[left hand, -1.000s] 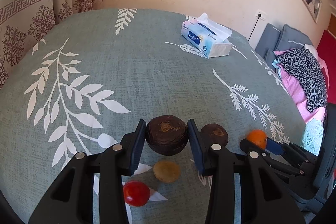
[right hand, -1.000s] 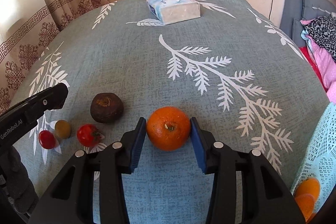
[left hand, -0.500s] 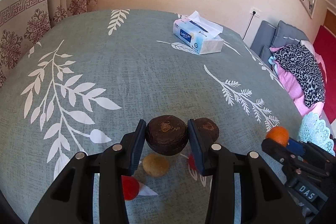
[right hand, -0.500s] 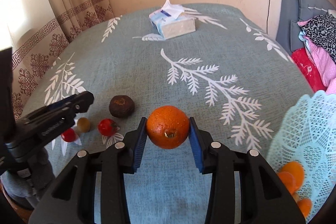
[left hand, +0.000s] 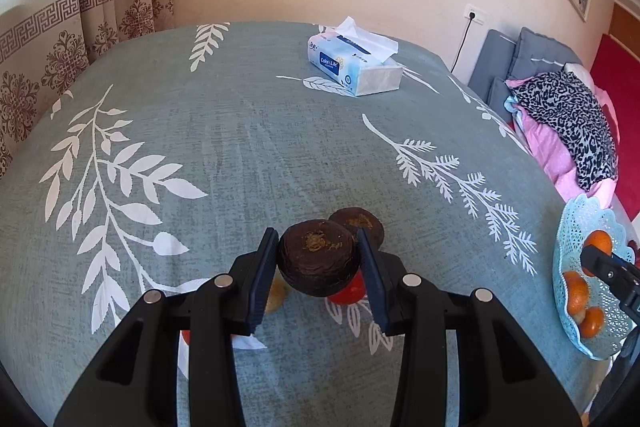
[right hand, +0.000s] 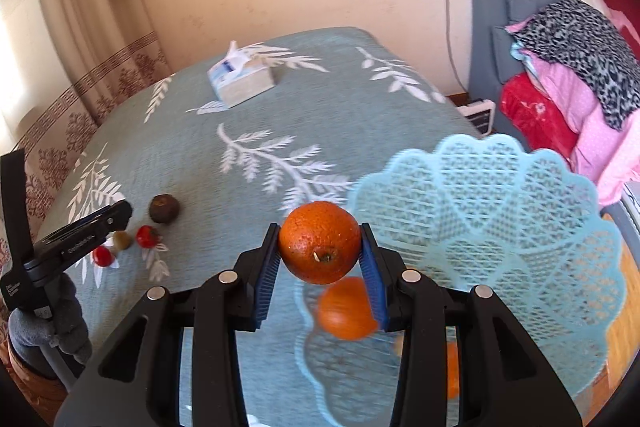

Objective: Organize fruits
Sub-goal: 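Carry the avocado and orange into the light blue basket and open both tools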

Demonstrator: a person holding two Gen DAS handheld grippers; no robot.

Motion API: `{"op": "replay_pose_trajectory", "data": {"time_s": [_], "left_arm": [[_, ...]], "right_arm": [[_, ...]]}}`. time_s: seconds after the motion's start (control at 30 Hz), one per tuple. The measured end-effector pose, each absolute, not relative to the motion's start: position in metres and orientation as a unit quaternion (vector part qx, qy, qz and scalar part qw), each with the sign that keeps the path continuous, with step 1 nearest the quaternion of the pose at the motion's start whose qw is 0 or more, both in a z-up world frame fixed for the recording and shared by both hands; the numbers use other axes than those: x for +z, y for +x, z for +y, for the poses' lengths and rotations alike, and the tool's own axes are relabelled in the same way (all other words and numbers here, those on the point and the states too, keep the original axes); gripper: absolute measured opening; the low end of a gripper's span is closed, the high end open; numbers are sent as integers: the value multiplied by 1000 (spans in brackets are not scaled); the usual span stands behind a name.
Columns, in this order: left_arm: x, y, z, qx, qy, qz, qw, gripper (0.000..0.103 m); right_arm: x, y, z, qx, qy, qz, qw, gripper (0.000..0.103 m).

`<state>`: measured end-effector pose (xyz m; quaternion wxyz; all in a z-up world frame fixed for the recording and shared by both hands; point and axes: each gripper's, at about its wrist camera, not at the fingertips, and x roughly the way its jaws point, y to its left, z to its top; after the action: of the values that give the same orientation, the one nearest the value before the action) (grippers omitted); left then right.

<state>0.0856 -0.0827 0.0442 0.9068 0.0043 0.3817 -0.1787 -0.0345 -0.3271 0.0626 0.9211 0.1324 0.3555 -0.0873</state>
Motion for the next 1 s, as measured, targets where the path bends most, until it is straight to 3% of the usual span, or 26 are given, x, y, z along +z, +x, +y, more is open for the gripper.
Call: {"op": "replay_pose_trajectory", "data": {"time_s": [0.57, 1.0], "left_arm": [[57, 58, -140, -212, 38, 376, 901, 41], [64, 25, -202, -268, 85, 364, 888, 41]], "right_arm": [[48, -85, -395, -137, 178, 346, 911, 42], [56, -106, -415, -180, 143, 297, 927, 45]]}}
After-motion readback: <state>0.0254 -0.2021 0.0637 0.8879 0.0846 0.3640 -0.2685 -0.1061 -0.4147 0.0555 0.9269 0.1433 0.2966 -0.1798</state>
